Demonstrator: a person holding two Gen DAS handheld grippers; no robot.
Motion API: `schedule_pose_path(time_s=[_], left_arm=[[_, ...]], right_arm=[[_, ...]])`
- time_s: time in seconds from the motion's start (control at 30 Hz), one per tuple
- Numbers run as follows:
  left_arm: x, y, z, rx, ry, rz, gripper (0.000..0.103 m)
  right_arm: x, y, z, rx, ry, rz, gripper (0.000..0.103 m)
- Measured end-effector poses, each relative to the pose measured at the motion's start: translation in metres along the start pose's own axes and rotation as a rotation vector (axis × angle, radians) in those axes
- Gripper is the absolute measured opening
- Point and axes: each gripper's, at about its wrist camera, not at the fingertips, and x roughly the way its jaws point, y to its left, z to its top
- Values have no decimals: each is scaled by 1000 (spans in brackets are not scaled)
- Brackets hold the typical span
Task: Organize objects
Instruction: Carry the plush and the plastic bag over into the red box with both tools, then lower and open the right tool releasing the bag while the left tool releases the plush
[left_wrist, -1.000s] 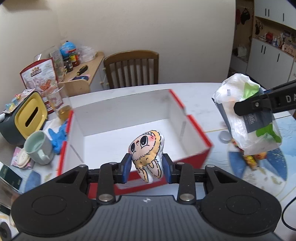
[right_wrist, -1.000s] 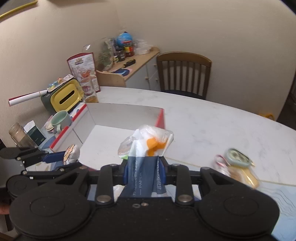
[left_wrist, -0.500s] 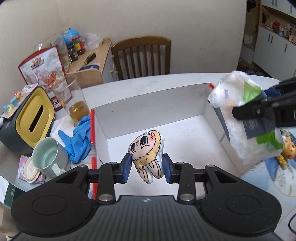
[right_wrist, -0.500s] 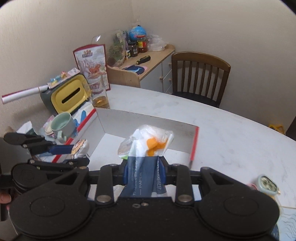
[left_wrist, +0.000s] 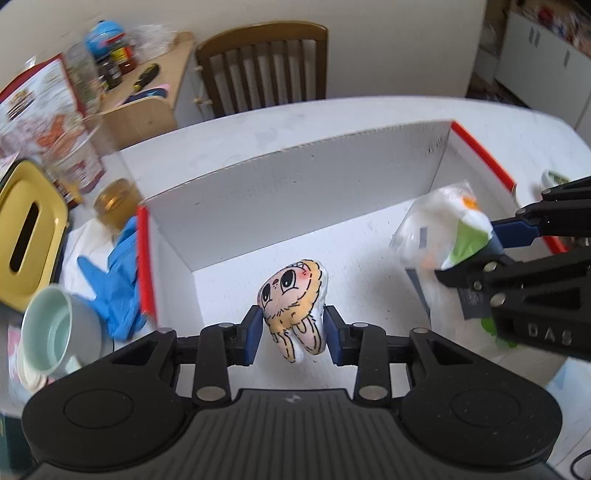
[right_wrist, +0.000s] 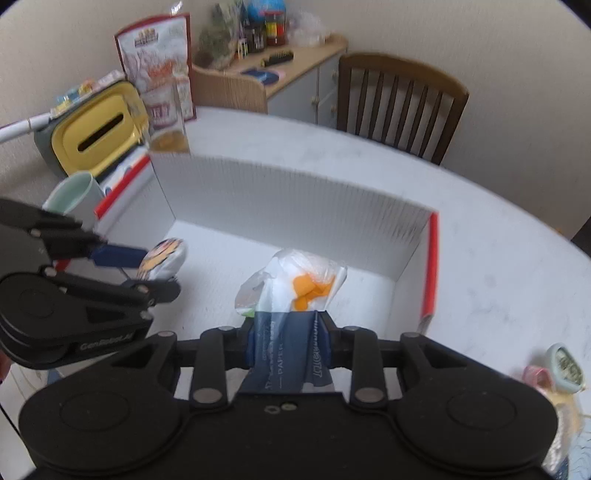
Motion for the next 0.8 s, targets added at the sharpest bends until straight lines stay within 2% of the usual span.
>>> schedule_pose_path(time_s=[0.27, 0.4, 0.53, 0.63, 0.8], left_arm=[[31, -10, 5, 62, 100, -41, 35], [39, -11, 3, 60, 128, -64, 35], [40, -10, 3, 64, 131, -73, 35], [40, -8, 5, 55, 135, -73, 36], [32, -5, 5, 29, 112, -69, 38]], right_arm=[[24, 7, -7, -40, 92, -10, 31], [34, 10, -11, -51, 153, -20, 33], [39, 11, -13, -59, 172, -32, 37], [40, 10, -14, -50, 180, -29, 45], [29, 7, -13, -46, 152, -1, 53]])
